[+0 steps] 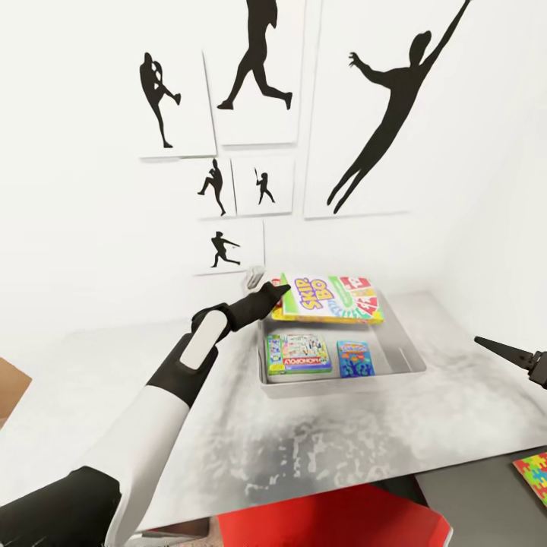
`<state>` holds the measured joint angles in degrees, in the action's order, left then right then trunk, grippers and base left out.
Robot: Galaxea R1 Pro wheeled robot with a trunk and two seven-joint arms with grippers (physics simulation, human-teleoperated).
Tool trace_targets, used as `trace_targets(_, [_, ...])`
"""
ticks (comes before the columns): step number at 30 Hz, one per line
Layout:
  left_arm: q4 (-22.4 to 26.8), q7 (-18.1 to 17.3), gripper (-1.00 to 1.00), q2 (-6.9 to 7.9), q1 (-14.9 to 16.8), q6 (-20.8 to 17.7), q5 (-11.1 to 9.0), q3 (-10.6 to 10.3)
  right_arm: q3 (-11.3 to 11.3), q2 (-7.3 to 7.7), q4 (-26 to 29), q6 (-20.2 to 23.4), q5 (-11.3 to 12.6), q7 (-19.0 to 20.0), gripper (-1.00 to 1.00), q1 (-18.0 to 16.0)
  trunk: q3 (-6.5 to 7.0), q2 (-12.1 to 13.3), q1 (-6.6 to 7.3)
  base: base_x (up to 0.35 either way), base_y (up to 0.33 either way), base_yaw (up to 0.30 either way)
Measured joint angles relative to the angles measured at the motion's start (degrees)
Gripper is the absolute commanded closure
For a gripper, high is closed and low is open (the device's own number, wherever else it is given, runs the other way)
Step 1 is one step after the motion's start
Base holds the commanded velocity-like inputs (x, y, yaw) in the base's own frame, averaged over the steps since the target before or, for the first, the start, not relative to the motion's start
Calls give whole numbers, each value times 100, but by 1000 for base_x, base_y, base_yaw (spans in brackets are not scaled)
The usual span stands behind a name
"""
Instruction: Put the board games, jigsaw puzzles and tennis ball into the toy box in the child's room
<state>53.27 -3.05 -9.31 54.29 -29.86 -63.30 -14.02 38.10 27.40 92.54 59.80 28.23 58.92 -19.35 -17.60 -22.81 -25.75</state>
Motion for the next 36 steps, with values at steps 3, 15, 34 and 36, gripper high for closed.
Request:
trace_targets(3, [-12, 62, 100, 0, 25, 3, -36, -71, 2, 1, 0, 0, 0, 0, -100, 0, -28, 0, 0, 0, 0, 0])
trace_targets(15, [-122, 121, 100, -7, 48, 37, -71, -142, 7, 2, 1, 0, 0, 0, -100, -1, -141, 0, 0, 0, 0, 0])
trace_targets(34, [-156, 81, 100, -19, 42, 61, -81, -167, 9, 1, 0, 0, 0, 0, -100, -1, -319, -1, 0, 0, 0, 0])
trace_targets(36, [-157, 76, 100, -23, 42, 61, -82, -168, 9, 1, 1, 0, 0, 0, -100, -1, -337, -1, 0, 0, 0, 0])
